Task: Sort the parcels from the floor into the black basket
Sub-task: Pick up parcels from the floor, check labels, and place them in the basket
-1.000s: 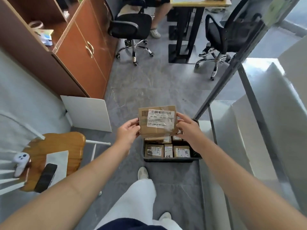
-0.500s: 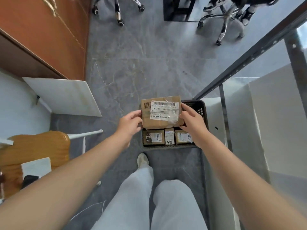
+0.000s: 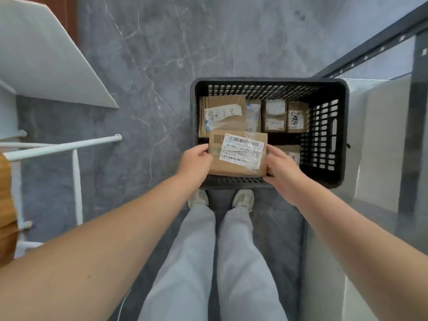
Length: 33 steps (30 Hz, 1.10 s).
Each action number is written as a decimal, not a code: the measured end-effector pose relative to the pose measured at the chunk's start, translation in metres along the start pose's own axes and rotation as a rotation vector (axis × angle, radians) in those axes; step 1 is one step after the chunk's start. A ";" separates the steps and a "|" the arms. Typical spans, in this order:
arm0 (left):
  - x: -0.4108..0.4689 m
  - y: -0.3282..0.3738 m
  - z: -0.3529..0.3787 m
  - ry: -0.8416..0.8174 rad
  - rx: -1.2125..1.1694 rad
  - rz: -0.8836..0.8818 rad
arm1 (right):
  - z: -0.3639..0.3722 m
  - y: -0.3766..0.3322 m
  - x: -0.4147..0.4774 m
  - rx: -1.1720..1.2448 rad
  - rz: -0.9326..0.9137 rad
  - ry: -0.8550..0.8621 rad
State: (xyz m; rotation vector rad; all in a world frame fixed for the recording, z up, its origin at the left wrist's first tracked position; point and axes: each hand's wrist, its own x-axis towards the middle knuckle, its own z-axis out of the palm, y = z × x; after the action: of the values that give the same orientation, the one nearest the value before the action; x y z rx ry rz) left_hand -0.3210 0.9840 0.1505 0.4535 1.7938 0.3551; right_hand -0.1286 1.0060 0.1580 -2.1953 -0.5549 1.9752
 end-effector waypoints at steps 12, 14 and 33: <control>0.111 -0.092 0.086 0.230 0.357 -0.027 | 0.025 0.073 0.161 -0.168 0.054 0.037; 0.114 -0.096 0.090 0.246 0.338 -0.017 | 0.030 0.074 0.168 -0.150 0.028 0.037; 0.090 -0.024 0.105 0.217 0.485 -0.116 | 0.070 0.010 0.145 -0.433 0.018 0.138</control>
State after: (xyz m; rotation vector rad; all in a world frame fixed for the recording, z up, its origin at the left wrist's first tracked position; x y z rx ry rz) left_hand -0.2436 1.0065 0.0351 0.6638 2.1108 -0.1251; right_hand -0.1854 1.0389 0.0102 -2.5600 -1.0263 1.8259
